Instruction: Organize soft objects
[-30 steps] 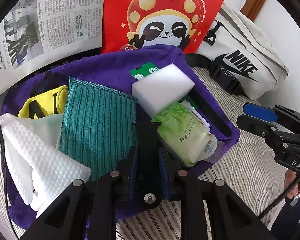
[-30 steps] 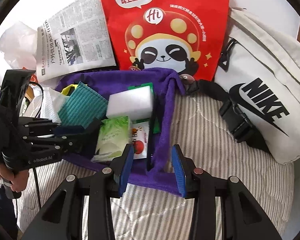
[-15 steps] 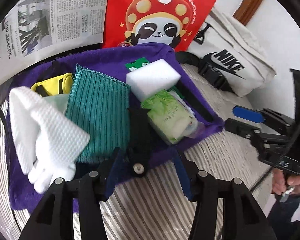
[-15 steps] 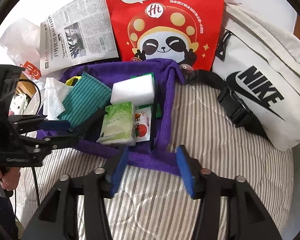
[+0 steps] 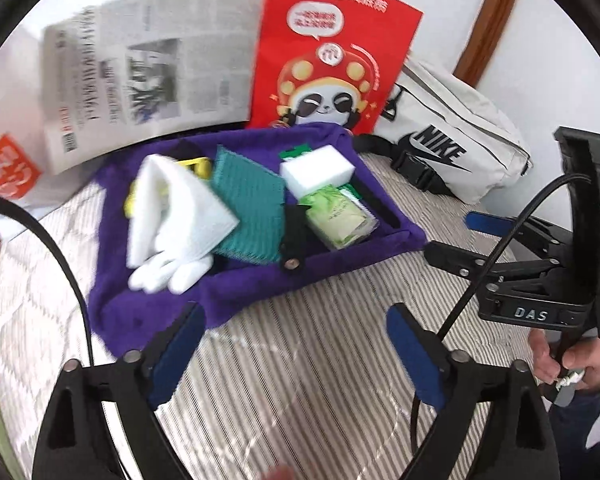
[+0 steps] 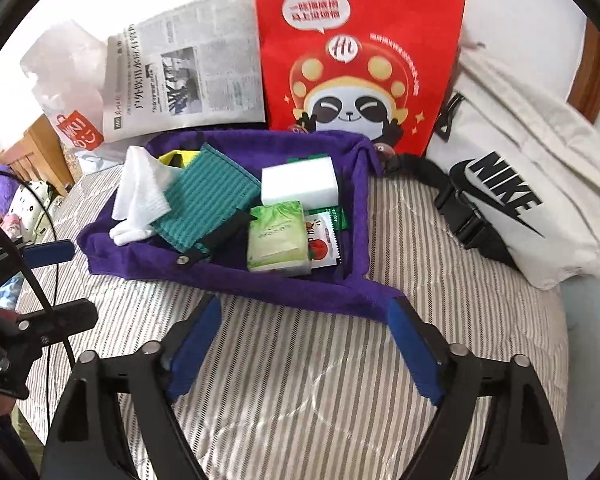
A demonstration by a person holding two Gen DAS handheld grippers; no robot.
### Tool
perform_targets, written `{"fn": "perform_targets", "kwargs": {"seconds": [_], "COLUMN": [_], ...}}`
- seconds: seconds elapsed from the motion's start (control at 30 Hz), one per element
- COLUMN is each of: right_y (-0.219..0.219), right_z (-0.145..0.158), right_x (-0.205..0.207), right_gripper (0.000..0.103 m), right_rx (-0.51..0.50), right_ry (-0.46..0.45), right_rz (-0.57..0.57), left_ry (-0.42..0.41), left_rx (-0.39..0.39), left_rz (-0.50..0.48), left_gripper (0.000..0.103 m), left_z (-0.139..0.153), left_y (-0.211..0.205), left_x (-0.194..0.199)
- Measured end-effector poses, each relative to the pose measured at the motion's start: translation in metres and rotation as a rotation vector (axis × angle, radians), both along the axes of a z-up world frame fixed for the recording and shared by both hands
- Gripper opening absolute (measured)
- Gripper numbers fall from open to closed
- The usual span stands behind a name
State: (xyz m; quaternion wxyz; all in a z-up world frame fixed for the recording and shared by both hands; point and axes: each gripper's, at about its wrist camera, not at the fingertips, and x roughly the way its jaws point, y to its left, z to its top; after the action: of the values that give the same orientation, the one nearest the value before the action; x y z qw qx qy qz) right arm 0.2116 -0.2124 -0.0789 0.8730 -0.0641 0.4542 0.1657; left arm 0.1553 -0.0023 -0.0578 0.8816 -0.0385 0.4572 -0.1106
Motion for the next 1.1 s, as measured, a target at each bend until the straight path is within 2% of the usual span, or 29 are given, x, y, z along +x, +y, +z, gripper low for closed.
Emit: {"fn": "perform_targets", "kwargs": {"seconds": [0.23,0.47,0.57,0.73,1.1], "right_y": [0.012,0.012,0.009,0.007,-0.01], "right_z": [0.021,0.039,0.045,0.05,0.058], "right_x": [-0.033,-0.068,-0.086,-0.114,-0.144], "right_gripper": [0.093,0.094,0.094,0.095,0.095], "right_rx": [-0.038,-0.004,0.03,0.041,0.049], "right_ry": [-0.039,-0.046,-0.044,-0.06,-0.095], "right_rz": [-0.044,-0.093,-0.106,-0.116,-0.154], "left_ry": [-0.047,-0.102,-0.103,-0.105,-0.13], "left_rx": [0.072,0.038,0.038,-0.011,0.011], "left_rz": [0.101,0.16,0.189,0.186,0.203], "left_gripper": [0.095,0.095,0.095,0.095,0.095], "left_z": [0.016,0.034,0.033,0.034,0.042], "left_y": [0.009,0.018,0.019,0.017,0.012], "left_x": [-0.041,-0.083,-0.095,-0.109,-0.13]}}
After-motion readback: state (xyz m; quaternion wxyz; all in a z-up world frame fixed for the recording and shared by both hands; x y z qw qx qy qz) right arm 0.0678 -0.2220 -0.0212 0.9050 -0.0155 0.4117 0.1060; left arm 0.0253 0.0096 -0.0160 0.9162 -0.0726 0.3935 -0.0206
